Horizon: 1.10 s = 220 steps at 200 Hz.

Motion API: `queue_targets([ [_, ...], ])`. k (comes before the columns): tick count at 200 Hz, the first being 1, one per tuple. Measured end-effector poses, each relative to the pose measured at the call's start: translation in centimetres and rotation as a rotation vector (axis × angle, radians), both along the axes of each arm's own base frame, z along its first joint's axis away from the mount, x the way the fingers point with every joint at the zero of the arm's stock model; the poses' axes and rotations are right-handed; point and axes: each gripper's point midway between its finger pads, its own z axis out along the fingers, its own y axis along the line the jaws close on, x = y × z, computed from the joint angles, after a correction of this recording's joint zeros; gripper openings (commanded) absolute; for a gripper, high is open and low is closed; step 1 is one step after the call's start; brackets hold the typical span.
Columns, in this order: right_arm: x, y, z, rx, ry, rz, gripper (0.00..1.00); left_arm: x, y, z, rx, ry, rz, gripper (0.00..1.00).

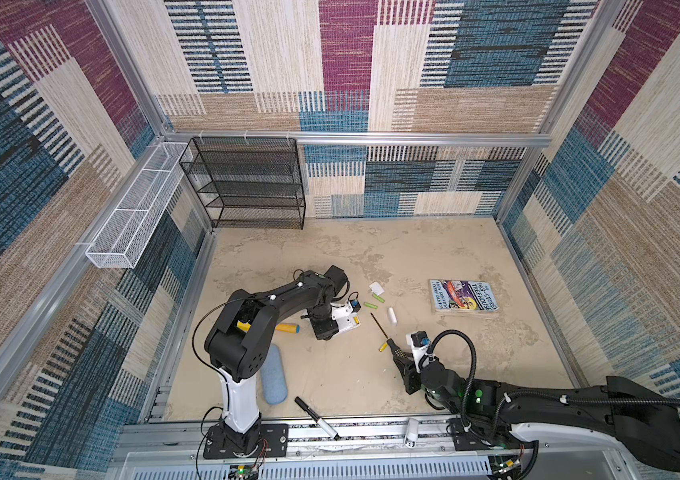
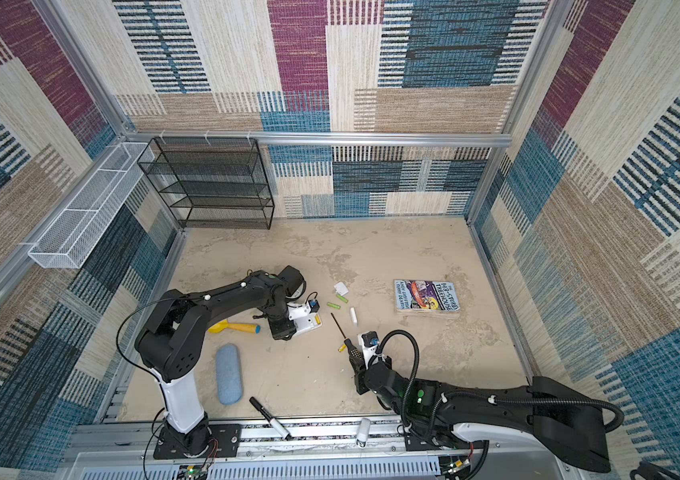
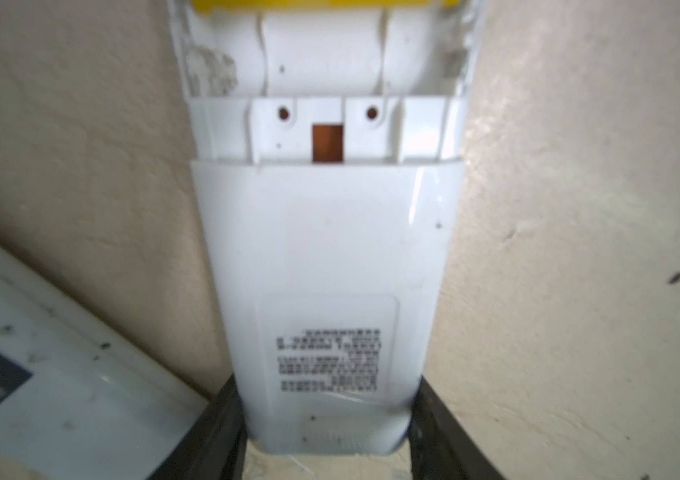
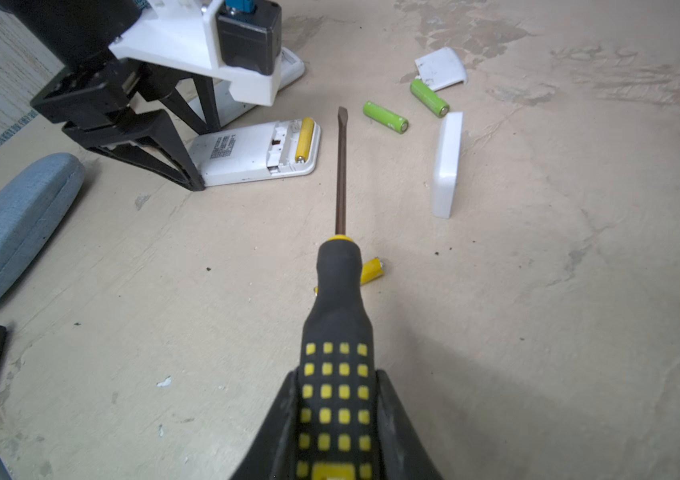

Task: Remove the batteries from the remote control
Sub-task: 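Pry the second yellow battery out with the screwdriver tip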

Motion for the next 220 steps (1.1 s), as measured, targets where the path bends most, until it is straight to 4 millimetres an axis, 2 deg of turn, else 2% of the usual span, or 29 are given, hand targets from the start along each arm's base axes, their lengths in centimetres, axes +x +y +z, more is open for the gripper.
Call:
queue_targets([
  [50, -0.6, 2.5, 0.5, -0.025, 0.062, 0.078, 0.00, -0.2, 0.1, -0.1, 0.013, 0.019, 0.020, 0.50],
  [88, -0.3, 4.6, 1.3, -0.033, 0.097, 0.101, 0.00, -0.5, 0.2, -0.1, 0.018, 0.028, 0.042, 0.50],
  [106, -0.2, 5.2, 1.1, -0.045, 0.128, 0.093, 0.00, -0.5, 0.1, 0.1, 0.018, 0.027, 0.047, 0.50],
  [152, 0.1, 5.5, -0.2, -0.086, 0.204, 0.030, 0.00, -1.3, 0.2, 0.3, 0.036, 0.050, 0.055, 0.50],
  [220, 0.8, 6.3, -0.4, -0.115, 0.240, -0.031, 0.00, -1.6, 0.1, 0.2, 0.057, 0.071, 0.077, 0.50],
])
